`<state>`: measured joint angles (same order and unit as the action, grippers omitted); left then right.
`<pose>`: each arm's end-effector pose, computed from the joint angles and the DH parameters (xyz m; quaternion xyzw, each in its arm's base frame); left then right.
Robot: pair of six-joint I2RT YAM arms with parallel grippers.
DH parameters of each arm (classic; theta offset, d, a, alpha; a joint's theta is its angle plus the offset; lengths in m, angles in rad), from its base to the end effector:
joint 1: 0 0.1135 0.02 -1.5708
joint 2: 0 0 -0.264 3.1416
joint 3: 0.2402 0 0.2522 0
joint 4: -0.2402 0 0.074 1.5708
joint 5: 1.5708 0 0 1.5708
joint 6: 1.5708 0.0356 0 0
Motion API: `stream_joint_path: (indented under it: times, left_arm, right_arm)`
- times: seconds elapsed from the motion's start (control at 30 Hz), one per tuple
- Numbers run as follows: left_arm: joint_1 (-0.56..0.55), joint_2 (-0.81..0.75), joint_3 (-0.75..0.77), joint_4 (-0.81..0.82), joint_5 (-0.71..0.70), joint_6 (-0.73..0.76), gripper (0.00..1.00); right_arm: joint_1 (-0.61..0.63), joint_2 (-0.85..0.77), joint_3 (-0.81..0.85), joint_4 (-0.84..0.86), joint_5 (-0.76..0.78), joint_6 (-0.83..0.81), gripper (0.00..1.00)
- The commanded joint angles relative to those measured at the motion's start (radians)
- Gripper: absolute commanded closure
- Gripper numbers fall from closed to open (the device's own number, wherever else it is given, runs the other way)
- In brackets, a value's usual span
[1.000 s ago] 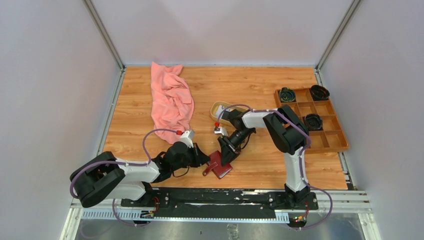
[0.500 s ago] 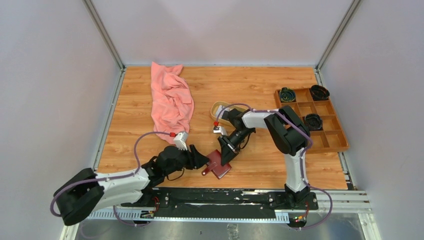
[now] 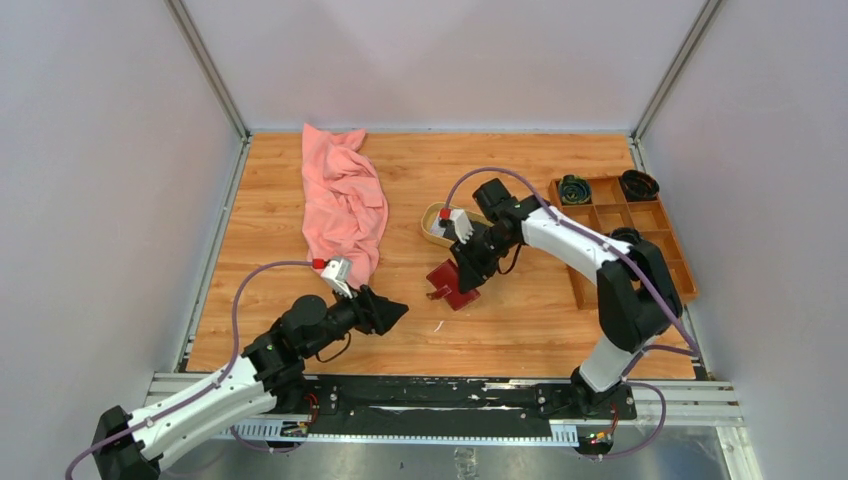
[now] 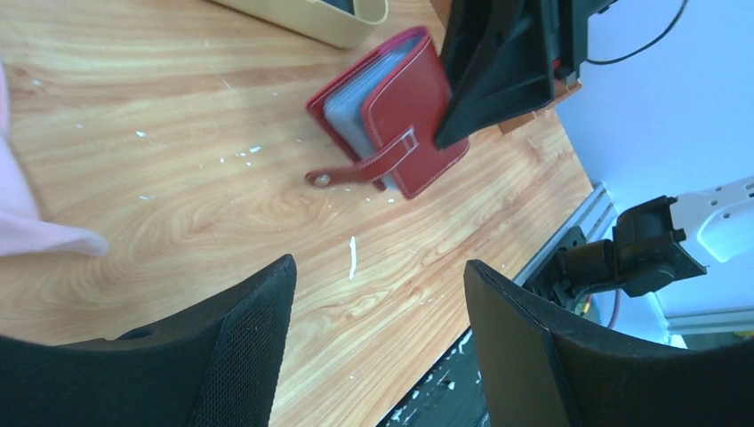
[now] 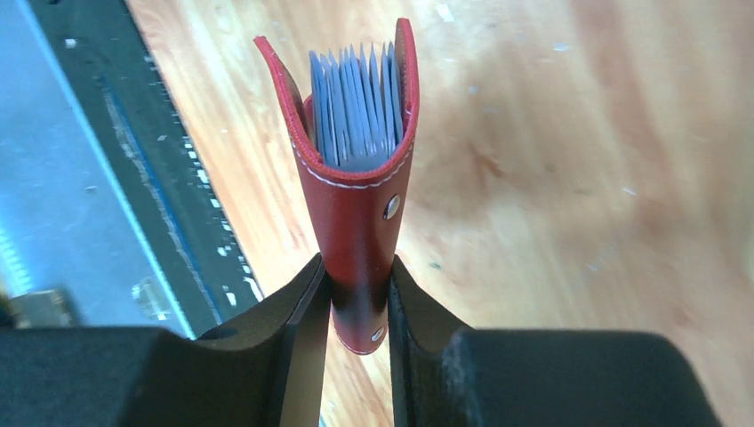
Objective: Put the credit cards into the card holder
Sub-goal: Turn over the card holder at the center of the board.
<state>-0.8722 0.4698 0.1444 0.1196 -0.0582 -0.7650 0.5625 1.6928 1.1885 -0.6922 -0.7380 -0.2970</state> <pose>0.0936 -0.1083 0.1892 0.0232 0.7755 -0.4449 0.4473 0.2683 0.1975 0.2163 -0.4428 0.8051 0.3742 0.1251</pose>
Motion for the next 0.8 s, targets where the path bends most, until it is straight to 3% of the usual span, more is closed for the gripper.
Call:
stream_joint_path:
  times: [0.0, 0.27, 0.5, 0.6, 0.77]
  left_arm:
    - [0.004, -0.07, 0.074, -0.223, -0.063, 0.09, 0.27]
    - [0.004, -0.11, 0.084, -0.275, -0.071, 0.107, 0.27]
    - [0.004, -0.104, 0.077, -0.262, -0.066, 0.105, 0.27]
    - [0.004, -0.104, 0.075, -0.261, -0.059, 0.101, 0.27]
    - [0.004, -0.106, 0.071, -0.259, -0.055, 0.096, 0.27]
  right_arm:
    - [-0.021, -0.102, 0.057, -0.094, 0.246, -0.112, 1.0]
    - [0.026, -0.219, 0.065, -0.171, 0.798, -0.263, 1.0]
    - [0.208, -0.258, -0.22, 0.12, 1.268, -0.309, 1.0]
    - [0.281, -0.238, -0.315, 0.229, 1.37, -0.316, 1.0]
    - [0.376, -0.202, -0.364, 0.258, 1.352, -0.307, 0.99]
